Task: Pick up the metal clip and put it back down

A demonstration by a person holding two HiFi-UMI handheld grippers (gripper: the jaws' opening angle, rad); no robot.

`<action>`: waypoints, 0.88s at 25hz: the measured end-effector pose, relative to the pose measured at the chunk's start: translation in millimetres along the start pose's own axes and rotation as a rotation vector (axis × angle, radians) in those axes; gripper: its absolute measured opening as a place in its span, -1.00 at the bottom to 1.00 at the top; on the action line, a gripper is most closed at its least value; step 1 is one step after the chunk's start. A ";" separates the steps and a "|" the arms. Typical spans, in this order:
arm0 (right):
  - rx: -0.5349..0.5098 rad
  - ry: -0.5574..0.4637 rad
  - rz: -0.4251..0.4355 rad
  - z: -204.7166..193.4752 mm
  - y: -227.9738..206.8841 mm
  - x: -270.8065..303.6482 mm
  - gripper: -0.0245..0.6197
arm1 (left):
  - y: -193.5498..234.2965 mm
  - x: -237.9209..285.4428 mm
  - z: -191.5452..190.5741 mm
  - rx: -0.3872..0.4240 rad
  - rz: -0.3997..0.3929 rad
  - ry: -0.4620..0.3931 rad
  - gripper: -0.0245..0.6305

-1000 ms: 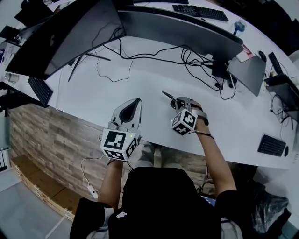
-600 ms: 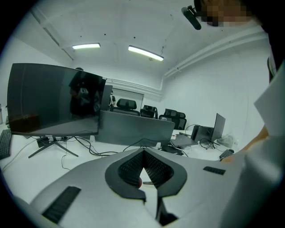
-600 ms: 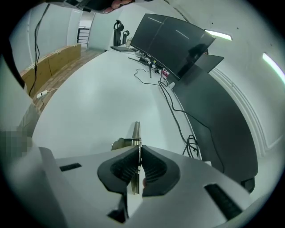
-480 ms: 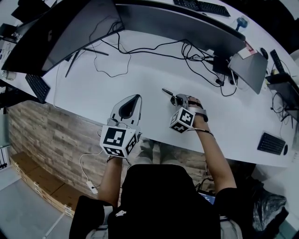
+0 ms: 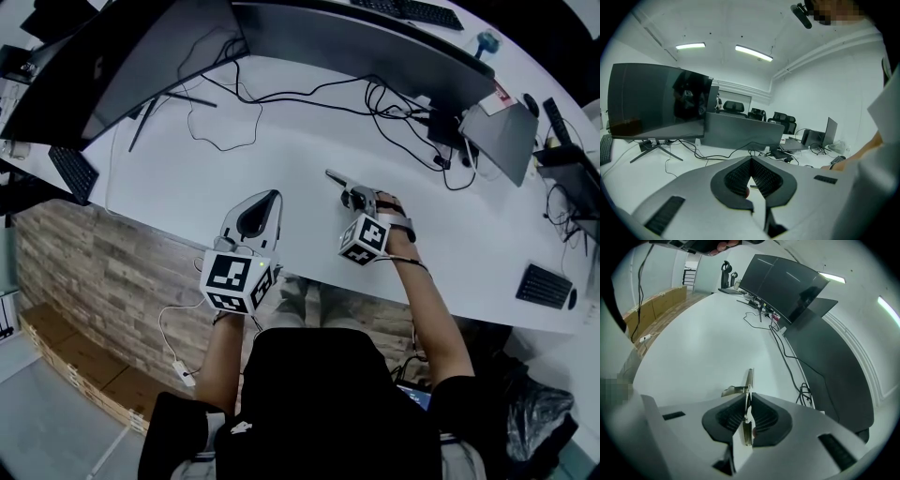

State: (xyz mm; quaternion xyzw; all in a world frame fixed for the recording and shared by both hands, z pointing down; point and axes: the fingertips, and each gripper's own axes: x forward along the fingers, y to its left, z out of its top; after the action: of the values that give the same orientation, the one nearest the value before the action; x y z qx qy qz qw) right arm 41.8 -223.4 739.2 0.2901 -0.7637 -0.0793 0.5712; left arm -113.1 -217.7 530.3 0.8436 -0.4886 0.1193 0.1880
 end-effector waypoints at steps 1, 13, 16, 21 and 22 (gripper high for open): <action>-0.001 0.001 0.006 0.0 1.8 0.5 -0.84 | 0.8 0.0 -1.4 -0.002 0.002 0.003 -0.89; 0.021 0.011 0.039 -3.6 9.0 4.3 -0.81 | -5.5 0.7 2.5 -0.013 -0.025 -0.029 -0.89; 0.027 0.015 0.048 -4.3 10.4 4.0 -0.79 | -6.8 0.3 2.3 -0.013 -0.025 -0.024 -0.89; 0.039 0.023 0.072 -5.4 14.4 4.5 -0.70 | -5.4 -1.5 2.2 -0.015 -0.021 -0.021 -0.89; 0.042 0.024 0.078 -5.7 15.4 4.6 -0.66 | -5.6 -1.5 2.6 -0.014 -0.021 -0.022 -0.89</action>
State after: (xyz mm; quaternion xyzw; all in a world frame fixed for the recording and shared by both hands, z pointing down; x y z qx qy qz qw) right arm 40.8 -212.0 751.9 0.2728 -0.7691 -0.0376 0.5768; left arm -108.9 -215.1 526.3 0.8486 -0.4826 0.1044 0.1898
